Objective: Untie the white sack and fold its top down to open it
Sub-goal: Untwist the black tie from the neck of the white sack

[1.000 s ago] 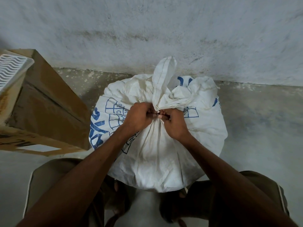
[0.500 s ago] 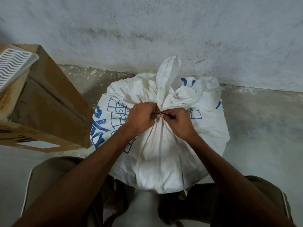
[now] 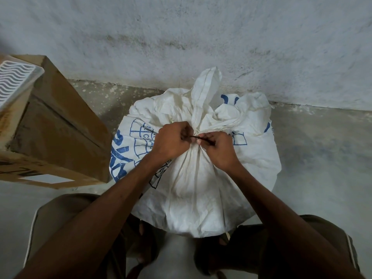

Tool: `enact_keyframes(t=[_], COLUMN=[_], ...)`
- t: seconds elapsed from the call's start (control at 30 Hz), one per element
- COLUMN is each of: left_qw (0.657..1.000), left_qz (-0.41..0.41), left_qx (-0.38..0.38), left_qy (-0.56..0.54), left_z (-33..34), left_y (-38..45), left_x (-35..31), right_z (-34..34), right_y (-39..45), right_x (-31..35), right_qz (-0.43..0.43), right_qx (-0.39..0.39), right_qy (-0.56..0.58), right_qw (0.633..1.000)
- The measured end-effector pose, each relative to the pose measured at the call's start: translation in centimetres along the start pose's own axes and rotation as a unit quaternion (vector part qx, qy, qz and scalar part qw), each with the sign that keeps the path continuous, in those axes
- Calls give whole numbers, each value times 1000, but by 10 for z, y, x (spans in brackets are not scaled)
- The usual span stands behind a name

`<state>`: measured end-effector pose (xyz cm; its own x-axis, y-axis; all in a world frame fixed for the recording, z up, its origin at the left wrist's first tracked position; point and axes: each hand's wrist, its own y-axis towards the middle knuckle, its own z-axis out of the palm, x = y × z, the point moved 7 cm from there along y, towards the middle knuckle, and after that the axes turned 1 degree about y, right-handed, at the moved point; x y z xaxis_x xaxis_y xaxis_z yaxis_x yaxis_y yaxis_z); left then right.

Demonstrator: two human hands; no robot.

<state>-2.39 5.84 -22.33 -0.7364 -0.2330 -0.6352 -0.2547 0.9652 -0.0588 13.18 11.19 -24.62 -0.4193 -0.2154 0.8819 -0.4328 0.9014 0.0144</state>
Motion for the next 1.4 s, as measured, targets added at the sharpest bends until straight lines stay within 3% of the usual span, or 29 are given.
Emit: enact_keyframes(t=[0.3, 0.5, 0.73, 1.07, 1.23, 1.4], left_qw=[995, 997, 993, 994, 1000, 981], left_qz=[66, 39, 81, 49, 12, -90], left_qx=[-21, -13, -10, -24, -11, 34], left_qy=[76, 59, 82, 90, 23, -169], left_z=[1, 3, 4, 2, 2, 6], left_y=[-2, -2, -4, -1, 4, 9], left_x=[-11, -7, -14, -16, -4, 14], right_z=[0, 3, 0, -3, -3, -4], right_y=[-2, -3, -2, 1, 2, 3], right_x=[0, 3, -1, -1, -1, -2], right_qz=[-34, -39, -30, -31, -18, 4], right_qx=[14, 5, 4, 11, 9, 8], right_qy=[-28, -16, -10, -33, -21, 2], right_qw=[999, 999, 1000, 999, 1000, 1000])
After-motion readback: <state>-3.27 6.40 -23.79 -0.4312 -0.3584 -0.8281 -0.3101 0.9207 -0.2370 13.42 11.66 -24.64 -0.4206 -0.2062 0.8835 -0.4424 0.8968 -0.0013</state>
